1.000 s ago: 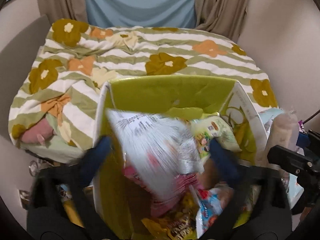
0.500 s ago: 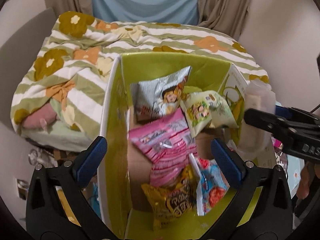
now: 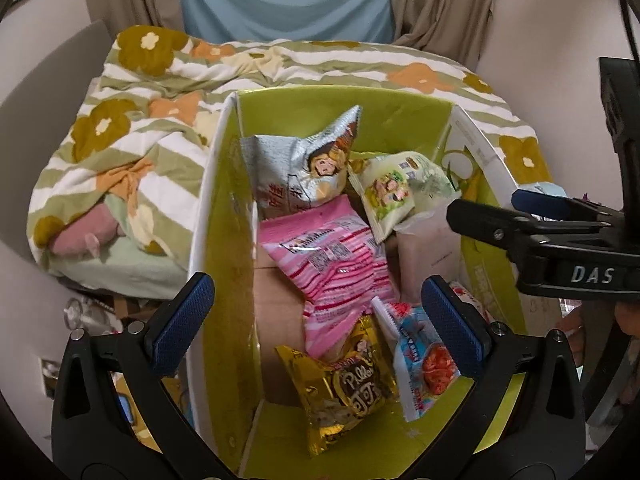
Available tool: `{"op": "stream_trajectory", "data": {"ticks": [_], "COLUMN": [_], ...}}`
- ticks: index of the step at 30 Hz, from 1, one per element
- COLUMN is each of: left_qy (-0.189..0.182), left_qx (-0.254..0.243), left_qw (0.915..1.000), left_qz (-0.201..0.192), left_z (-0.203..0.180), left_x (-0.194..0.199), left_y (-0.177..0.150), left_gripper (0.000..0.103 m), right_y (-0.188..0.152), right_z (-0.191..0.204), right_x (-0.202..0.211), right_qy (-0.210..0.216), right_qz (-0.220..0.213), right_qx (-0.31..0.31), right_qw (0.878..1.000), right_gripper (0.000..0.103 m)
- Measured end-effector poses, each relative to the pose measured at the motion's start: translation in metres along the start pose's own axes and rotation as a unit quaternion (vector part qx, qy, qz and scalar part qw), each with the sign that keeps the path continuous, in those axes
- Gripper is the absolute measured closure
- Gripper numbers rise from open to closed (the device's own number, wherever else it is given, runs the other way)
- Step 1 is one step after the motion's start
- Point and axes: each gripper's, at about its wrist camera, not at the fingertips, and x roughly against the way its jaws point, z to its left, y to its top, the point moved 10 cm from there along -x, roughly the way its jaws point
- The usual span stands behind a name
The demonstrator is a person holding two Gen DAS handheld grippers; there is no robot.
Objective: Organize snacks
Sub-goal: 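Move both tools back over the snacks on the table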
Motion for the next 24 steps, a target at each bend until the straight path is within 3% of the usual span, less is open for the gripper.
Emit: {"op": "stream_trajectory", "data": {"ticks": [16,24], "left_qy": [0.001,-0.036], "left_qx": [-0.012,-0.05], "left_qw": [0.9992,0.9962], "left_qz": [-0.037,-0.061], "left_z": [-0.022,-0.074], "left_x": [0.06,0.084], "left_y": [0.008,0.017], "left_gripper": [0.0,0.0], "right_y": [0.004,-0.002], "right_z": [0.001,-0.023], "right_x": [0.08,0.146], "right_qy": [0.009,-0.027], "right_qz": [-0.066,-0.114], "right_qx": [0.002,-0.011], "right_qw": [0.998,0.993], "right_gripper": [0.0,0.0]}}
